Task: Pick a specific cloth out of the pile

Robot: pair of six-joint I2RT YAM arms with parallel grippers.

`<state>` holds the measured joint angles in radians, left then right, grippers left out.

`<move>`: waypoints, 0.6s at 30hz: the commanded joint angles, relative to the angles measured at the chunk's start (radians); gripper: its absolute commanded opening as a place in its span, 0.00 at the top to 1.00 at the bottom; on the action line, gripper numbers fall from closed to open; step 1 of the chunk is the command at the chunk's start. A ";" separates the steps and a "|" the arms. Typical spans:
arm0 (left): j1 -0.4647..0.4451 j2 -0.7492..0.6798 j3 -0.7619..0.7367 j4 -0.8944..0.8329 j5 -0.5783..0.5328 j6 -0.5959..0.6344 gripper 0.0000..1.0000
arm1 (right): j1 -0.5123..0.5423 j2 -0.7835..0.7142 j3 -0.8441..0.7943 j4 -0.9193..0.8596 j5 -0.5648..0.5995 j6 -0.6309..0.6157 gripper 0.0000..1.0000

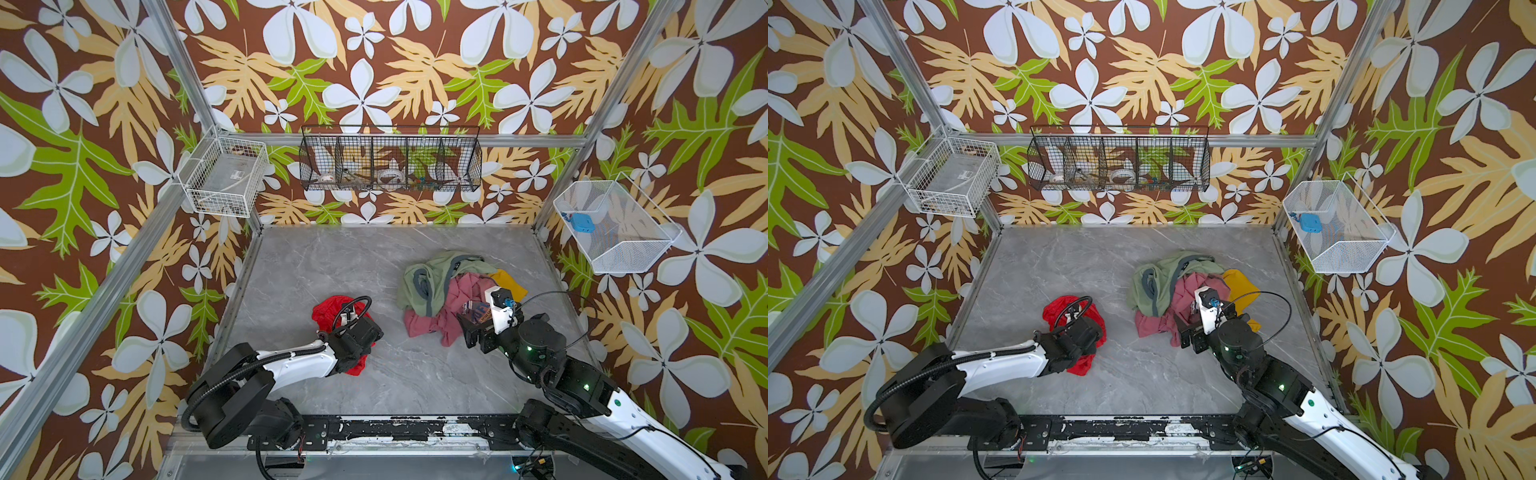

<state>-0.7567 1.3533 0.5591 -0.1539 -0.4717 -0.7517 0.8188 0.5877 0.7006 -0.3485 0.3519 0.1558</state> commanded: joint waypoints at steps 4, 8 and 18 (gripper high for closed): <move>0.129 -0.100 0.048 -0.070 -0.030 0.144 1.00 | 0.002 -0.009 0.001 0.006 0.041 -0.012 0.01; 0.196 -0.113 0.101 -0.052 -0.088 0.228 1.00 | 0.001 -0.008 0.000 0.011 0.060 -0.017 0.00; 0.333 0.048 0.216 0.085 -0.097 0.411 1.00 | 0.002 -0.025 -0.028 0.026 0.133 -0.058 0.00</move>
<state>-0.4362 1.3602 0.7437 -0.1490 -0.5293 -0.4290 0.8188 0.5716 0.6819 -0.3443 0.4438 0.1230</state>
